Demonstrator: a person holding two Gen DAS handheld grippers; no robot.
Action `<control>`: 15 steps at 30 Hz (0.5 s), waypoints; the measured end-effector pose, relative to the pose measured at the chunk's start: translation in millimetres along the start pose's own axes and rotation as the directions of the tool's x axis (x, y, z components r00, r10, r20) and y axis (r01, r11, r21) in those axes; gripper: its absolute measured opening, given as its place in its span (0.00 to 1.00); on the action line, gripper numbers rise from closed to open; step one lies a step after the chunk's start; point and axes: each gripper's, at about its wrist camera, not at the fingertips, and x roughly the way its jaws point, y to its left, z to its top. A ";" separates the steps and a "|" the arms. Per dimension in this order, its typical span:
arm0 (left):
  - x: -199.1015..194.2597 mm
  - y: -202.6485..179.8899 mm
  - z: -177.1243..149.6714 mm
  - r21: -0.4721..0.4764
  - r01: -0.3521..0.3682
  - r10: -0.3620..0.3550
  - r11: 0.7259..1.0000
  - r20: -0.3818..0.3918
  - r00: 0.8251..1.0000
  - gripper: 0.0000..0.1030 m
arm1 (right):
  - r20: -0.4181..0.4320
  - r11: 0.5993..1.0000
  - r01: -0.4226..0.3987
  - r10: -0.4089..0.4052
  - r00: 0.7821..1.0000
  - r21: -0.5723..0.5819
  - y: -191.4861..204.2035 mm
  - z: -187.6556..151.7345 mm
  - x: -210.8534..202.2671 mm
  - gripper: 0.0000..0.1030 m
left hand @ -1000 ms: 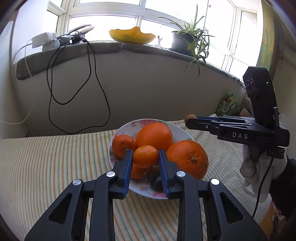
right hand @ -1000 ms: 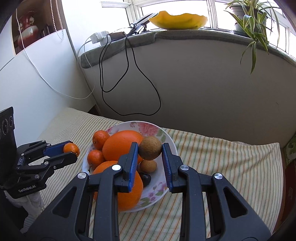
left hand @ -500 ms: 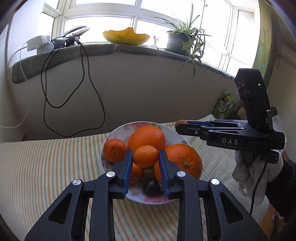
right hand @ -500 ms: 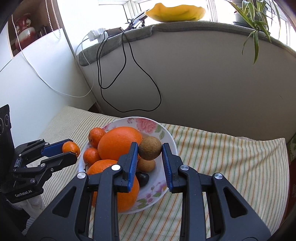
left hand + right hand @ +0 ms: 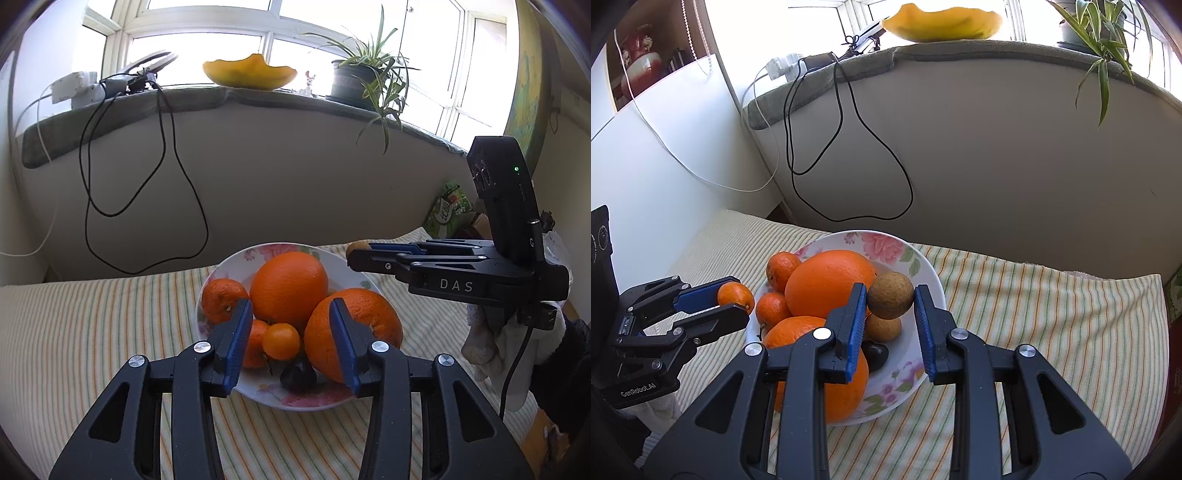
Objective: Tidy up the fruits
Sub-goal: 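Open both grippers to release tangerine and kiwi onto the plate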
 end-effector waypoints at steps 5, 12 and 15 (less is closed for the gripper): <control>-0.6 1.9 0.2 -0.004 -0.005 0.005 1.000 0.000 1.000 0.45 | 0.019 1.000 0.013 -0.013 1.000 -0.003 1.3 0.2 -3.1 0.60; -2.4 2.6 -1.0 -0.009 -0.009 0.009 1.000 0.000 1.000 0.50 | 0.018 1.000 0.012 -0.012 1.000 -0.008 4.9 -0.5 -5.9 0.60; -4.8 3.3 -1.3 -0.011 -0.013 0.013 1.000 0.001 1.000 0.50 | 0.019 1.000 0.012 -0.012 1.000 -0.010 6.7 -2.1 -7.9 0.61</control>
